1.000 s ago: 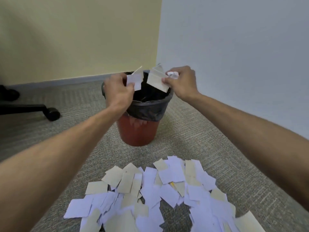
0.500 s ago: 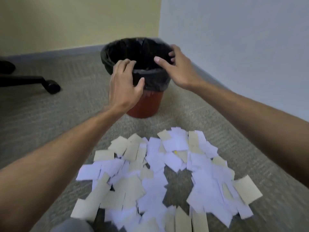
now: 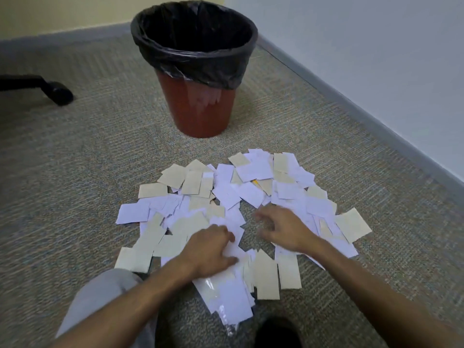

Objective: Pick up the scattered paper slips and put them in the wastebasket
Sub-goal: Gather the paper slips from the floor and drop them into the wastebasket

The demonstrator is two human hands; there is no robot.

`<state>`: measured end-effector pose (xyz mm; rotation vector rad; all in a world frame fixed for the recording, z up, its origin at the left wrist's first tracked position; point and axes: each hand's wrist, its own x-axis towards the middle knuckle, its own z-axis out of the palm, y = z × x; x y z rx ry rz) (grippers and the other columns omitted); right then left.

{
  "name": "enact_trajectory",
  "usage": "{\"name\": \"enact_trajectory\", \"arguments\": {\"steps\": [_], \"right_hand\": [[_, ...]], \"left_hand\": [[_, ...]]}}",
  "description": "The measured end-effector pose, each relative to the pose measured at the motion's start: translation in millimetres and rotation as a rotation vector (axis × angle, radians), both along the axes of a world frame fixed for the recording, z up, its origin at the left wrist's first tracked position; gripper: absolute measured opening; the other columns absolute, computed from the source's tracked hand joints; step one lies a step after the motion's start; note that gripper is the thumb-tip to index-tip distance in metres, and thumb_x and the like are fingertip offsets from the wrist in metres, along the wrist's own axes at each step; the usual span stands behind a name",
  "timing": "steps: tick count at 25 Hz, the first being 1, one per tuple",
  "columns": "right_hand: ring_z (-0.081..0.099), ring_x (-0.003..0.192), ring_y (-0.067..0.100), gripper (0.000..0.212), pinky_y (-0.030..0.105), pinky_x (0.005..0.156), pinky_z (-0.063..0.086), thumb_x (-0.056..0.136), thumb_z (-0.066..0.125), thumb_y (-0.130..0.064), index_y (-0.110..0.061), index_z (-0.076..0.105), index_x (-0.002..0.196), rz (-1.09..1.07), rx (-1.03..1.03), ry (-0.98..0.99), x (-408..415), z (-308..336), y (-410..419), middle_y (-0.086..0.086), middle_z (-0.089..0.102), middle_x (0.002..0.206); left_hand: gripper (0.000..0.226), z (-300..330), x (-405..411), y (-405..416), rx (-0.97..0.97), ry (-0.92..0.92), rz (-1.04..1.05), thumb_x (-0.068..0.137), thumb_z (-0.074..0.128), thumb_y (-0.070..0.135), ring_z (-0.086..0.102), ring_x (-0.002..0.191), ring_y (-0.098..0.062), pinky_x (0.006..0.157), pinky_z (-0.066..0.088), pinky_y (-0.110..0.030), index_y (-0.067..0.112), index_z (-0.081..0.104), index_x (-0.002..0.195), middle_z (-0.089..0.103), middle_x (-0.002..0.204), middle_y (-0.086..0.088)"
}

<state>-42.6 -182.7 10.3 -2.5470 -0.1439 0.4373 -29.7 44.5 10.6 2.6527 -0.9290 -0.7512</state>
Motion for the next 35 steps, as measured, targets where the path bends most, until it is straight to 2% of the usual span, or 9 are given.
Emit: {"name": "enact_trajectory", "arguments": {"steps": [3, 7, 11, 14, 17, 21, 28, 32, 35], "right_hand": [[0.056, 0.109, 0.014, 0.042, 0.032, 0.087, 0.043, 0.086, 0.065, -0.040, -0.023, 0.062, 0.125, 0.175, -0.083, 0.018, -31.0, -15.1, 0.0, -0.002, 0.062, 0.123], [0.040, 0.128, 0.016, 0.084, 0.037, 0.100, 0.032, 0.072, 0.066, -0.068, -0.030, 0.040, 0.142, 0.256, -0.271, 0.106, -48.6, -26.4, -0.5, -0.006, 0.046, 0.139], [0.041, 0.118, 0.013, 0.069, 0.036, 0.098, 0.028, 0.070, 0.074, -0.056, -0.029, 0.048, 0.128, 0.234, -0.274, 0.115, -52.4, -29.5, 0.6, -0.008, 0.047, 0.128], [0.045, 0.091, 0.009, 0.041, 0.034, 0.092, 0.031, 0.070, 0.077, -0.048, -0.029, 0.053, 0.096, 0.165, -0.194, 0.097, -52.7, -26.2, 1.8, -0.012, 0.051, 0.099], [0.050, 0.081, 0.006, 0.032, 0.026, 0.081, 0.031, 0.071, 0.080, -0.037, -0.031, 0.053, 0.087, 0.048, -0.031, 0.153, -50.9, -19.7, -0.8, -0.016, 0.054, 0.080], [0.062, 0.080, 0.009, 0.024, 0.018, 0.063, 0.042, 0.074, 0.082, -0.025, -0.023, 0.065, 0.091, -0.195, 0.252, 0.131, -44.5, -2.8, -13.6, -0.008, 0.066, 0.081], [0.072, 0.086, 0.020, 0.011, 0.023, 0.070, 0.052, 0.083, 0.073, -0.007, -0.003, 0.072, 0.093, -0.491, 0.526, 0.117, -47.9, 7.8, -57.6, 0.010, 0.076, 0.092], [0.070, 0.074, 0.021, 0.017, 0.031, 0.068, 0.052, 0.083, 0.074, -0.018, -0.011, 0.073, 0.099, -0.566, 0.489, 0.243, -74.6, -14.6, -69.3, 0.004, 0.074, 0.082], [0.063, 0.063, 0.021, 0.021, 0.032, 0.061, 0.044, 0.081, 0.075, -0.030, -0.022, 0.070, 0.100, -0.588, 0.245, 0.176, -91.8, -33.9, -65.3, 0.002, 0.068, 0.073]], "left_hand": [[0.095, -14.9, -13.1, -1.5, 0.071, -0.070, -0.172, 0.071, 0.062, 0.069, 0.031, 0.135, -0.023, 0.104, 0.036, -0.042, 0.023, 0.029, 0.146, 0.038, 0.144, -0.004], [0.109, -28.7, -24.1, -5.7, 0.122, -0.188, -0.309, 0.057, 0.068, 0.074, 0.035, 0.122, -0.025, 0.102, 0.032, -0.043, 0.020, 0.028, 0.144, 0.040, 0.131, -0.006], [0.098, -37.8, -33.5, -5.6, 0.107, -0.204, -0.321, 0.061, 0.072, 0.064, 0.036, 0.115, -0.025, 0.094, 0.031, -0.039, 0.016, 0.035, 0.138, 0.041, 0.126, -0.006], [0.082, -34.9, -30.6, -4.9, 0.059, -0.162, -0.245, 0.063, 0.074, 0.059, 0.036, 0.113, -0.021, 0.090, 0.029, -0.035, 0.020, 0.042, 0.127, 0.041, 0.121, -0.001], [0.060, -33.8, -21.7, -1.7, 0.009, -0.148, -0.186, 0.066, 0.074, 0.053, 0.035, 0.111, -0.019, 0.090, 0.030, -0.034, 0.022, 0.048, 0.110, 0.043, 0.117, 0.002], [0.035, -34.8, -12.5, -0.7, -0.076, -0.064, -0.128, 0.074, 0.073, 0.037, 0.041, 0.102, -0.016, 0.085, 0.029, -0.032, 0.019, 0.053, 0.096, 0.055, 0.100, 0.003], [0.033, -34.5, -7.1, -1.6, -0.366, -0.020, 0.092, 0.084, 0.063, 0.023, 0.038, 0.094, -0.008, 0.088, 0.023, -0.030, 0.024, 0.060, 0.117, 0.052, 0.090, 0.008], [0.039, -42.4, -12.6, -6.9, -0.320, -0.005, -0.032, 0.084, 0.062, 0.034, 0.037, 0.123, -0.010, 0.102, 0.025, -0.038, 0.027, 0.055, 0.122, 0.054, 0.124, 0.007], [0.071, -44.7, -16.8, -12.6, -0.136, 0.002, -0.275, 0.088, 0.056, 0.041, 0.015, 0.144, -0.014, 0.113, 0.013, -0.040, 0.025, 0.025, 0.149, 0.028, 0.153, 0.005]]}}
